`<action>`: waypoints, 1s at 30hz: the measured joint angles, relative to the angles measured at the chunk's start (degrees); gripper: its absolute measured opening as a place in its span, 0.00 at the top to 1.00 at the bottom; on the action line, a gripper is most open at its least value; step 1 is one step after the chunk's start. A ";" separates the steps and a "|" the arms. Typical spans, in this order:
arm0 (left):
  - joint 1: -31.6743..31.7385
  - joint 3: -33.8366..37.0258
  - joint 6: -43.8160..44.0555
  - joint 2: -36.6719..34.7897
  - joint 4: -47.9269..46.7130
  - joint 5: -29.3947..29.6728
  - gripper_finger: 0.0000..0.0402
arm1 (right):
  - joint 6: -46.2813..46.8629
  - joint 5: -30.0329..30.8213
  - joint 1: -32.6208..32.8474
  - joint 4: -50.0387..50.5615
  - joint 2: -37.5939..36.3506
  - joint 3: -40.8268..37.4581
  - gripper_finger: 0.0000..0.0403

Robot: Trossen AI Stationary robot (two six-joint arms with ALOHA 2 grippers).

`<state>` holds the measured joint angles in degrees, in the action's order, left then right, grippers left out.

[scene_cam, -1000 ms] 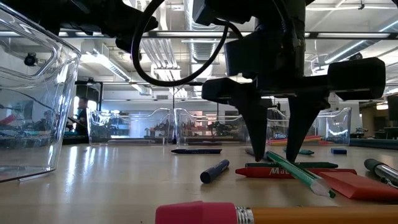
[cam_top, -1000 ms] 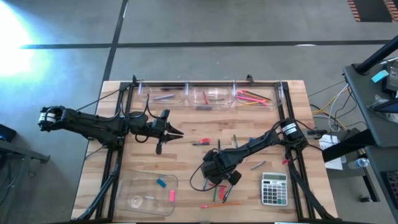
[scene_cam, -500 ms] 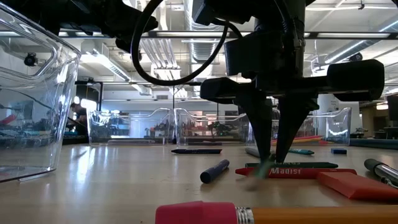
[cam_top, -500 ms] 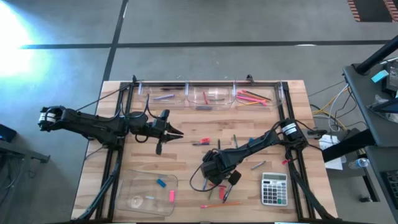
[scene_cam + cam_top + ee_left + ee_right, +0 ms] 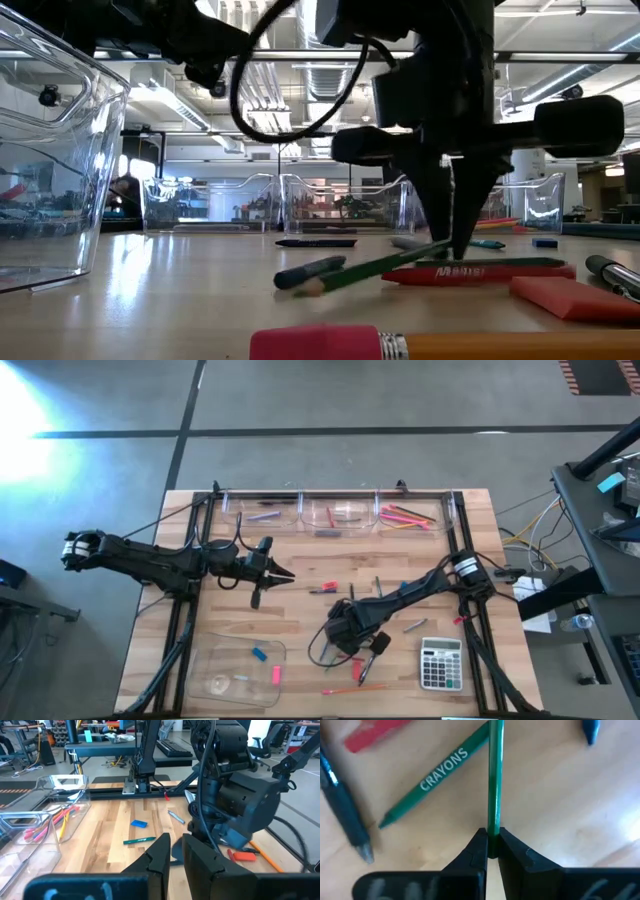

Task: Sort crayons/erasers/pens/pencils in bins
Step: Put the green pencil into the top right transparent bin

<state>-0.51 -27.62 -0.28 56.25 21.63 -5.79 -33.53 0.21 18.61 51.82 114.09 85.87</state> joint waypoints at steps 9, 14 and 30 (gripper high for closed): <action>-0.02 0.00 -0.01 0.00 -0.13 0.01 0.92 | 8.59 -0.17 -1.98 2.19 -8.60 -1.91 0.96; -0.04 0.00 0.03 0.00 -0.26 0.00 0.92 | 14.11 4.15 -7.05 2.53 -19.70 -8.26 0.96; -0.02 0.00 -0.03 0.00 0.39 0.01 0.92 | 25.80 24.12 -39.53 2.88 -56.45 -33.60 0.97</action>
<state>-0.54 -27.62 -0.32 56.25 22.02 -5.78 -7.73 24.33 -20.92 54.70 57.65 52.27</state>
